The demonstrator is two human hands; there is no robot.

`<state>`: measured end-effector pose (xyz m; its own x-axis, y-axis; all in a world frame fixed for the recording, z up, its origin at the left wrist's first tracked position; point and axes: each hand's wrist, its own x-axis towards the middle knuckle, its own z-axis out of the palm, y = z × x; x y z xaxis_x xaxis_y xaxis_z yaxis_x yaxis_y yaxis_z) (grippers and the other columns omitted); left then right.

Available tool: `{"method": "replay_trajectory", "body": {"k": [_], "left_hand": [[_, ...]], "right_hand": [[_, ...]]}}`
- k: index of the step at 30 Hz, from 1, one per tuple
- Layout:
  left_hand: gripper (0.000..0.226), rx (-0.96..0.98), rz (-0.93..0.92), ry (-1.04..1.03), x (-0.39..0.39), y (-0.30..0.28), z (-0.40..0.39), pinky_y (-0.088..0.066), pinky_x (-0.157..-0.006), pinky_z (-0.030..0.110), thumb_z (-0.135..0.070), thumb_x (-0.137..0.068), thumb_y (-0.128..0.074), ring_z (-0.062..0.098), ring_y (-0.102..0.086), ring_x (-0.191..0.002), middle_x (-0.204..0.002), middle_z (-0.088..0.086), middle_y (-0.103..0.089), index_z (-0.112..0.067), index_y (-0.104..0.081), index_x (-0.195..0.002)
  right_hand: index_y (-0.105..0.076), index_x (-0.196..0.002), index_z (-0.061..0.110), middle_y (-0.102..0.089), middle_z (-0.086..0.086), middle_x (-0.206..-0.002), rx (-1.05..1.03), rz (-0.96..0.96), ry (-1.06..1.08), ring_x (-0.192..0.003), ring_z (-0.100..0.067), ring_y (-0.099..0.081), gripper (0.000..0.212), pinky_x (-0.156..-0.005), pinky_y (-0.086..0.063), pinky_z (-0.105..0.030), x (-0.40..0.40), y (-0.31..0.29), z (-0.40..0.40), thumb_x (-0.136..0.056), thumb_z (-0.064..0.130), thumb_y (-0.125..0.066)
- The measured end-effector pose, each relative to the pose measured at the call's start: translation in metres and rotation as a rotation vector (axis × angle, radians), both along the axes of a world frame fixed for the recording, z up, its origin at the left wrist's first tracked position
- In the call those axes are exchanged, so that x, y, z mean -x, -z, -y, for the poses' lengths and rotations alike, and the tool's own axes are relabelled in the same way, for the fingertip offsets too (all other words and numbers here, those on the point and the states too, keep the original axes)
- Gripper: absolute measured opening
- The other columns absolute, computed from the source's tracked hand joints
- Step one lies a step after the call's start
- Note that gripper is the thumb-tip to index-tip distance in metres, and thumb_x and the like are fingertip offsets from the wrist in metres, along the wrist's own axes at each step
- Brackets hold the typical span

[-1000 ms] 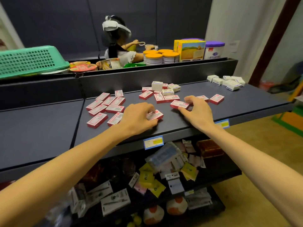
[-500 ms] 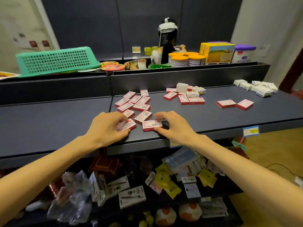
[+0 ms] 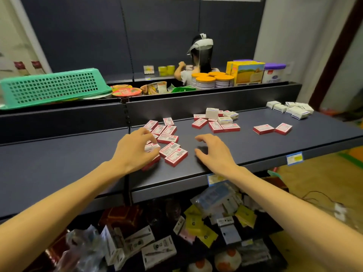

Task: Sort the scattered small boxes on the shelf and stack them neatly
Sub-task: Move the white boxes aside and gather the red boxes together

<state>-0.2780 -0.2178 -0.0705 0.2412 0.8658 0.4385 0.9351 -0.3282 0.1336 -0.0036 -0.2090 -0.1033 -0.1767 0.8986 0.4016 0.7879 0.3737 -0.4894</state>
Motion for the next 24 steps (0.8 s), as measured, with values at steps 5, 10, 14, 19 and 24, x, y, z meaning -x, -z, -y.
{"method": "replay_trajectory", "body": {"k": [5,10,14,19,24], "left_hand": [[0.038,0.109,-0.032,0.088,-0.043,-0.015,-0.040,-0.050,-0.083,0.032,-0.056,-0.090,-0.059,0.016,-0.059,-0.111,-0.130,-0.003,-0.060,-0.029,-0.070,-0.114],[0.042,0.121,-0.063,0.135,-0.096,-0.024,-0.075,-0.049,-0.087,0.033,-0.053,-0.091,-0.059,0.019,-0.059,-0.110,-0.132,0.001,-0.058,-0.024,-0.065,-0.122],[0.045,0.118,-0.085,0.057,-0.136,-0.025,-0.110,-0.048,-0.084,0.032,-0.052,-0.092,-0.059,0.021,-0.060,-0.110,-0.131,0.002,-0.060,-0.023,-0.061,-0.126],[0.044,0.162,-0.043,-0.106,-0.174,-0.027,-0.162,-0.055,-0.084,0.040,-0.057,-0.090,-0.055,0.026,-0.063,-0.099,-0.117,0.005,-0.066,-0.022,-0.060,-0.116],[0.059,0.144,0.025,-0.255,-0.202,-0.023,-0.208,-0.052,-0.083,0.039,-0.070,-0.090,-0.046,0.027,-0.065,-0.100,-0.115,0.003,-0.070,-0.020,-0.061,-0.118]], "right_hand": [[-0.056,-0.135,0.022,-0.061,0.002,-0.133,-0.002,0.033,0.140,-0.124,-0.019,-0.054,0.045,-0.103,-0.047,-0.039,-0.038,-0.010,-0.010,-0.092,0.030,-0.066],[-0.054,-0.138,0.020,-0.060,-0.004,-0.134,-0.009,0.076,0.263,-0.122,-0.025,-0.054,0.049,-0.098,-0.049,-0.042,-0.084,-0.022,-0.039,-0.091,0.030,-0.064],[-0.052,-0.136,0.019,-0.062,-0.006,-0.132,0.106,0.072,0.364,-0.117,-0.028,-0.059,0.057,-0.092,-0.052,-0.044,-0.113,-0.031,-0.082,-0.087,0.046,-0.067],[-0.052,-0.123,0.015,-0.065,-0.011,-0.125,0.192,0.187,0.384,-0.115,-0.034,-0.059,0.074,-0.090,-0.047,-0.043,-0.122,-0.033,-0.134,-0.076,0.071,-0.061],[-0.045,-0.135,0.015,-0.063,-0.010,-0.128,0.153,0.245,0.364,-0.119,-0.032,-0.058,0.098,-0.096,-0.043,-0.045,-0.111,-0.027,-0.176,-0.068,0.085,-0.058]]}}
